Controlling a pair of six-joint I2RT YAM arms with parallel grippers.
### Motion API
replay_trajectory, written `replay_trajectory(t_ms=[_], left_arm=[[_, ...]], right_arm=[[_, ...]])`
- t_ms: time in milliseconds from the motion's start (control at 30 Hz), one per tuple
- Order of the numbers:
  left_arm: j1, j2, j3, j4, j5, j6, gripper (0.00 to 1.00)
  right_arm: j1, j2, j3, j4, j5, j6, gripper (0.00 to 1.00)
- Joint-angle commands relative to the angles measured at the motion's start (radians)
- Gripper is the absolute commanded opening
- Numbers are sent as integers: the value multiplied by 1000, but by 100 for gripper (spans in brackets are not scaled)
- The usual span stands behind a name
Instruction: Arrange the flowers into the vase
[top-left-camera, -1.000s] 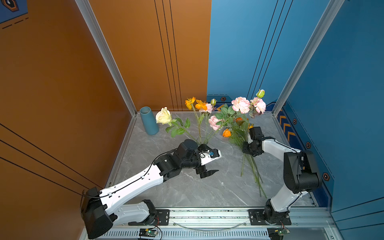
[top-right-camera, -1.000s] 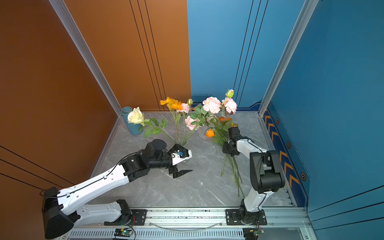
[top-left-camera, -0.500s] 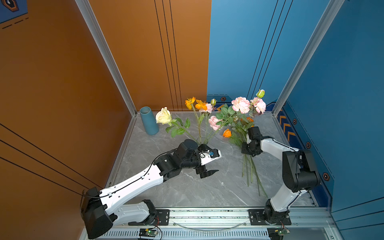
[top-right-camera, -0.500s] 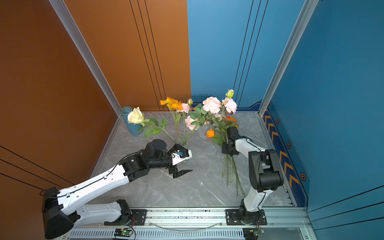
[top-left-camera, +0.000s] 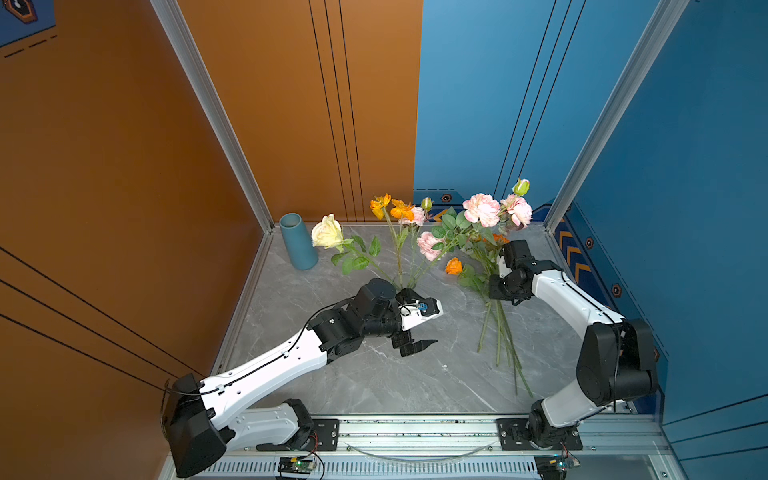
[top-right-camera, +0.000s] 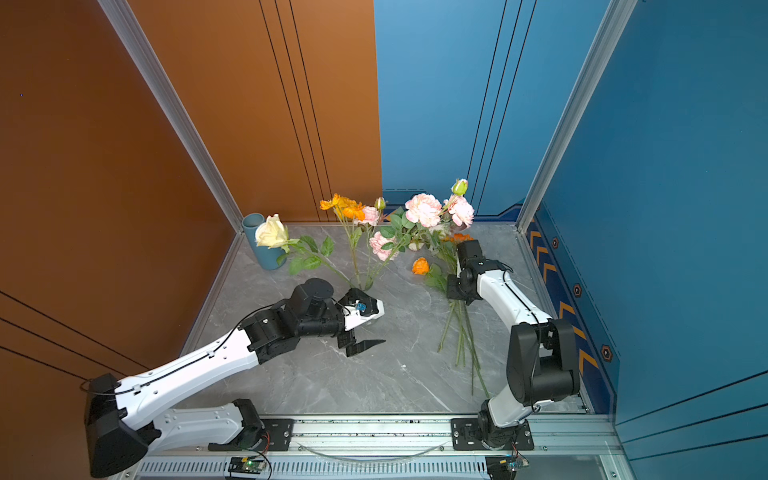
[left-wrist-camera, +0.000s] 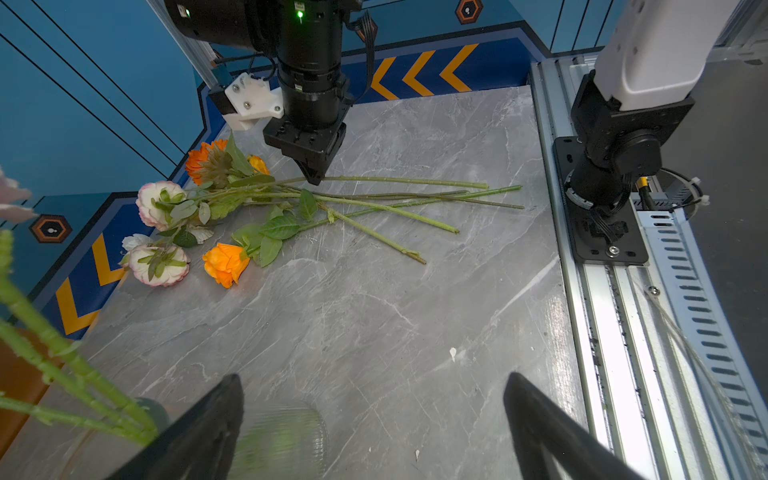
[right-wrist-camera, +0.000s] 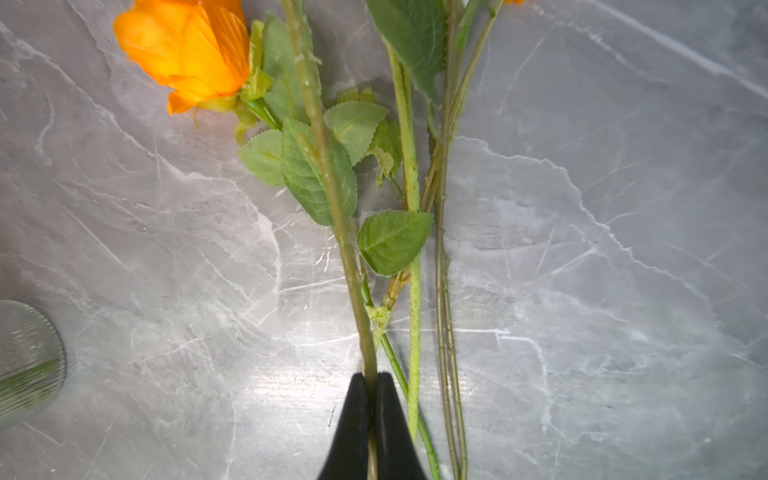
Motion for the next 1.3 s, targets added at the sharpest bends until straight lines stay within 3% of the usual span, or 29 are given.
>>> replay_trajectory(t_ms=[0,300,667,867,1133,1267], left_arm=[[-2,-18,-14,5,-9,13,98],[-6,-41,-18,2,-22,19,98],[-10,-58,-21,-1,-32,25,98],[-10,-66,-26,-2,-48,32,98],[-11,-69,-25,-2,-48,33,98],[-10,-71,-24,-2,-46,33,98]], right_arm=[[1,-23,40,-143,52,-33,0],[-20,-191,51,-130,46,13,0],[-215,-456,-224,379,-406,349,0],[-233,-482,-282,568,-532,492,0],[-246,-562,-256,553,-509,520,0],[-241,-557,-230,465,-477,475,0]])
